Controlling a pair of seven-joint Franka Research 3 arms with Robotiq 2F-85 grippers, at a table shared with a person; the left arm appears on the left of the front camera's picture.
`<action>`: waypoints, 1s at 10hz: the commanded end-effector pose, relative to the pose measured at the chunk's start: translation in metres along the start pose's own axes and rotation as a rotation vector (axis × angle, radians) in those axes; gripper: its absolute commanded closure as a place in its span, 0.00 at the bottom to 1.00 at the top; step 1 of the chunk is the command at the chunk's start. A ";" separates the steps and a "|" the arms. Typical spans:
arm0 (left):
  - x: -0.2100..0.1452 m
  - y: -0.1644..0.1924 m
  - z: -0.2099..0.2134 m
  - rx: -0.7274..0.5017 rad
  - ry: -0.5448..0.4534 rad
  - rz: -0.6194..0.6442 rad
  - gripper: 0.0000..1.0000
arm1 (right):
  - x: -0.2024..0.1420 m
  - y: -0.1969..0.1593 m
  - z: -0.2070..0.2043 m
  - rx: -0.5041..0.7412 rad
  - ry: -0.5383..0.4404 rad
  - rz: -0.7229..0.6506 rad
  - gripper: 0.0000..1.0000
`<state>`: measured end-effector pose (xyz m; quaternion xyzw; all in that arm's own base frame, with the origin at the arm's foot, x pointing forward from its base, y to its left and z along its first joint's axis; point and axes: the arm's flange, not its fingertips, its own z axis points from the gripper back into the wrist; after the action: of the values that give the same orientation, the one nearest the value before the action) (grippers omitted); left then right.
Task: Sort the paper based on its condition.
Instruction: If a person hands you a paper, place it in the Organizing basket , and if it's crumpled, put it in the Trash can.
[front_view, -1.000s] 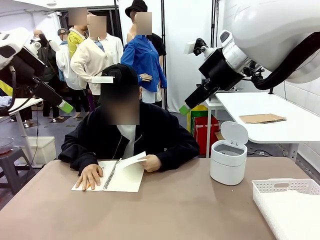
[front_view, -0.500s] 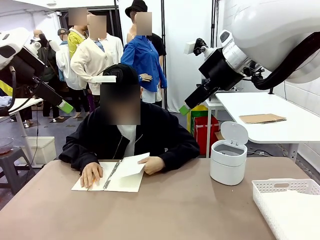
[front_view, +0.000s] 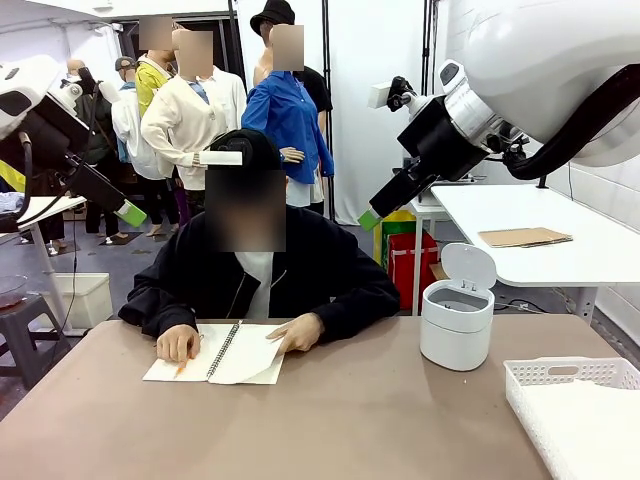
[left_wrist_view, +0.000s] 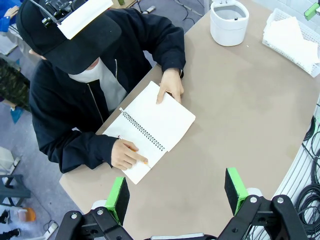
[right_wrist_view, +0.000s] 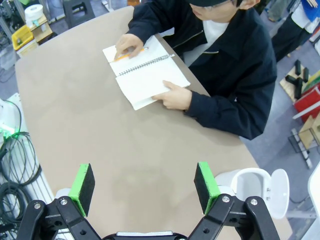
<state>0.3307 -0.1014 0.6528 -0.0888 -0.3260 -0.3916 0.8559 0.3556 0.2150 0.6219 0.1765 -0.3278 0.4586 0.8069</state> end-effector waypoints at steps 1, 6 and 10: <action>0.000 -0.002 0.000 0.009 0.005 0.012 0.00 | -0.002 0.001 -0.001 -0.003 0.004 0.001 0.00; 0.000 -0.002 0.000 0.009 0.005 0.012 0.00 | -0.002 0.001 -0.001 -0.003 0.004 0.001 0.00; 0.000 -0.002 0.000 0.009 0.005 0.012 0.00 | -0.002 0.001 -0.001 -0.003 0.004 0.001 0.00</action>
<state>0.3307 -0.1014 0.6528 -0.0888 -0.3260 -0.3916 0.8559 0.3556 0.2150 0.6219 0.1765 -0.3278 0.4586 0.8069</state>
